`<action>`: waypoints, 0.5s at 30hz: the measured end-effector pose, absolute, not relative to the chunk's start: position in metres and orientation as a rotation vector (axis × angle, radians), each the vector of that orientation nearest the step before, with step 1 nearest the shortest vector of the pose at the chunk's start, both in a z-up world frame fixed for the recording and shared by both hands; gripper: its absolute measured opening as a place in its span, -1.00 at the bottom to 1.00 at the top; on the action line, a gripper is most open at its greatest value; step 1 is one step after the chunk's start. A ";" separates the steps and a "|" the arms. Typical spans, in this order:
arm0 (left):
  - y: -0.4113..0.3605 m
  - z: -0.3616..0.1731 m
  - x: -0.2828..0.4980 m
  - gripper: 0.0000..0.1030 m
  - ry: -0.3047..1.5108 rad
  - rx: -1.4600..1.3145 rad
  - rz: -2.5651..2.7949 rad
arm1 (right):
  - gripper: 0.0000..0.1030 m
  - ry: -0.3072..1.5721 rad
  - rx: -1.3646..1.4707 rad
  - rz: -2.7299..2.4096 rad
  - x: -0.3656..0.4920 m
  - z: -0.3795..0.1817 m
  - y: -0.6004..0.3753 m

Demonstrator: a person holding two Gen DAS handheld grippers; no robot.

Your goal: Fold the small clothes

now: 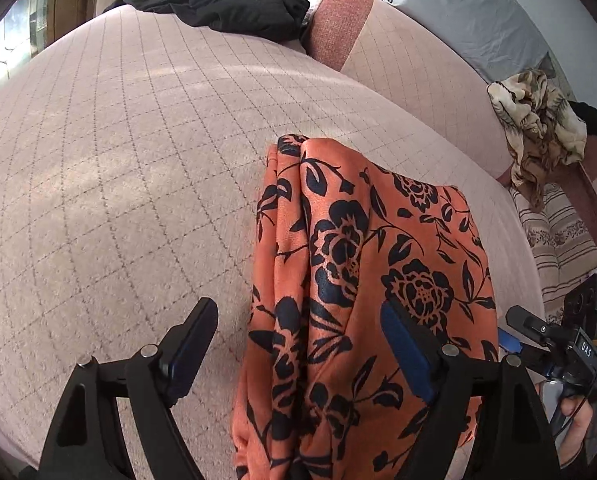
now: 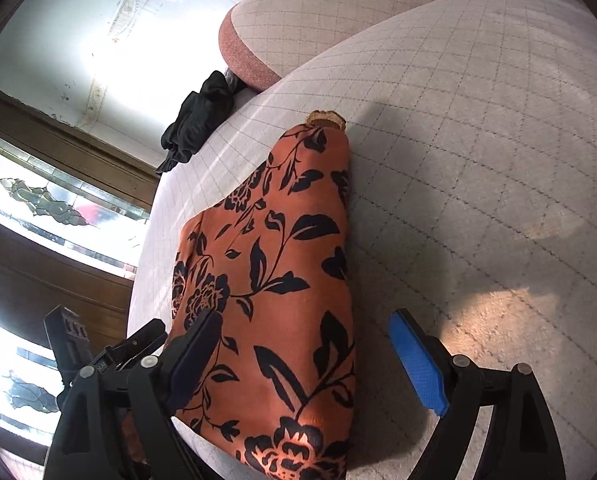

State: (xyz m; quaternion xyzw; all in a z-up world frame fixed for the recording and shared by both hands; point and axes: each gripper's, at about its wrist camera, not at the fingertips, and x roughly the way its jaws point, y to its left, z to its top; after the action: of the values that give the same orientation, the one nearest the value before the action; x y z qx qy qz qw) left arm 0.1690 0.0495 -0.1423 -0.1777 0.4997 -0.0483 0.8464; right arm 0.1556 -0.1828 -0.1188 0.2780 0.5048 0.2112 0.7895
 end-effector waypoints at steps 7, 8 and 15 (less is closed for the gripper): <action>0.020 -0.163 0.166 0.05 1.035 -0.273 -0.228 | -0.05 1.137 0.462 0.481 0.181 -0.138 -0.142; 0.021 -0.160 0.165 -0.02 1.035 -0.291 -0.232 | -0.13 1.124 0.419 0.470 0.180 -0.132 -0.137; 0.014 -0.117 0.148 -0.38 0.918 -0.293 -0.252 | -0.35 0.969 0.265 0.494 0.162 -0.064 -0.133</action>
State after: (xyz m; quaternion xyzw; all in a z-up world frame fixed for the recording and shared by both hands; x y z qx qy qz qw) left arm 0.1482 0.0137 -0.1168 -0.1405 0.4402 -0.1210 0.8786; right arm 0.1621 -0.1329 -0.0640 0.1257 0.4597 0.2345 0.8473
